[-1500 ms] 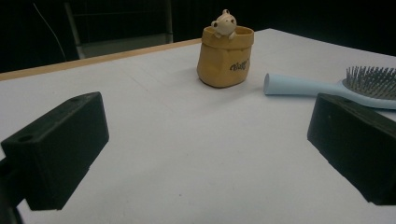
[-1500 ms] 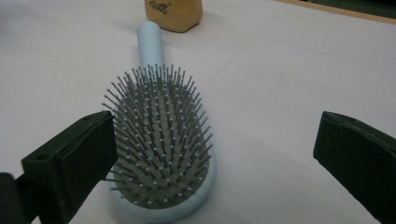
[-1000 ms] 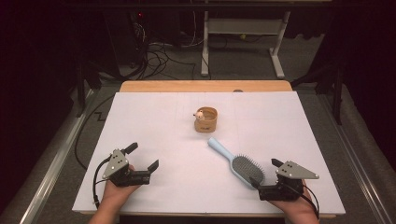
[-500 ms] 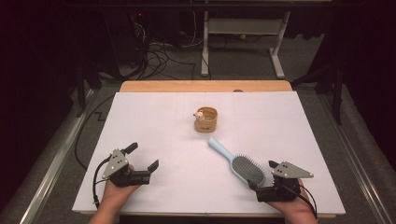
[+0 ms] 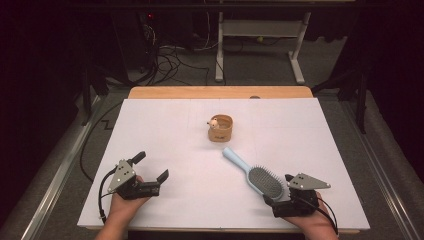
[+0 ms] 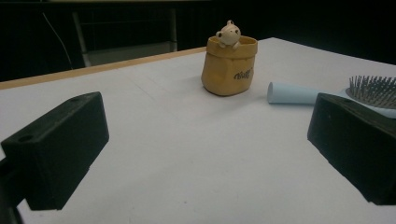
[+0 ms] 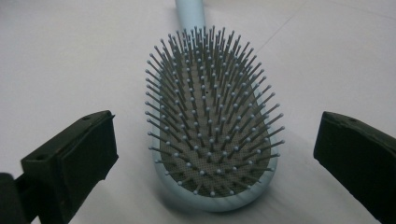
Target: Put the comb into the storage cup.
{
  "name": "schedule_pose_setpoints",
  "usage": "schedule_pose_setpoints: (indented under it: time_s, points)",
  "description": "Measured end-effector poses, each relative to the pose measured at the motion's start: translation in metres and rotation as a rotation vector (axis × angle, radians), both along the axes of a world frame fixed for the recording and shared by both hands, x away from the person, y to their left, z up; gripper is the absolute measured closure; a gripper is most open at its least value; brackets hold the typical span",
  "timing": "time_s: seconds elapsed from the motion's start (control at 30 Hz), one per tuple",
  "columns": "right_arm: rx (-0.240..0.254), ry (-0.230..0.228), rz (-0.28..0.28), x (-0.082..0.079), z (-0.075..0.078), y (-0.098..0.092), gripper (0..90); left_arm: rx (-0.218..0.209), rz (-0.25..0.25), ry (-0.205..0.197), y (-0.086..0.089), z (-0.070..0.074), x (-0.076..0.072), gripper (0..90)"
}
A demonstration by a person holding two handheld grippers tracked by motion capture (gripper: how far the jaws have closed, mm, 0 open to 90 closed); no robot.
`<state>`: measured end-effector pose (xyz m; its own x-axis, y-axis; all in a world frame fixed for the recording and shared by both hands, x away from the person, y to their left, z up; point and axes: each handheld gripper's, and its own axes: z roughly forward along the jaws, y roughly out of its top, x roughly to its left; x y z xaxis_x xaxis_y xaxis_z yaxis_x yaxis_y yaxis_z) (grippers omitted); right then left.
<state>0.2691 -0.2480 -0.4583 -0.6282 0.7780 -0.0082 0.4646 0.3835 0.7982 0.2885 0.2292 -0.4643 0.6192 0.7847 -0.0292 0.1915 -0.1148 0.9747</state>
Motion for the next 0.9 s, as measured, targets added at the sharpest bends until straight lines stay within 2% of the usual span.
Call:
schedule_pose_setpoints:
  time_s: [0.47, 0.9]
  points:
    - [-0.012, 0.038, -0.005, 0.0024, -0.0029, 0.0002, 0.1, -0.013, 0.016, 0.005, 0.003, 0.0006, 0.0009, 0.0]
    - [-0.029, 0.054, -0.005, 0.0056, -0.0045, 0.0033, 1.0, -0.003, 0.026, 0.002, 0.003, 0.0002, 0.0006, 0.0]
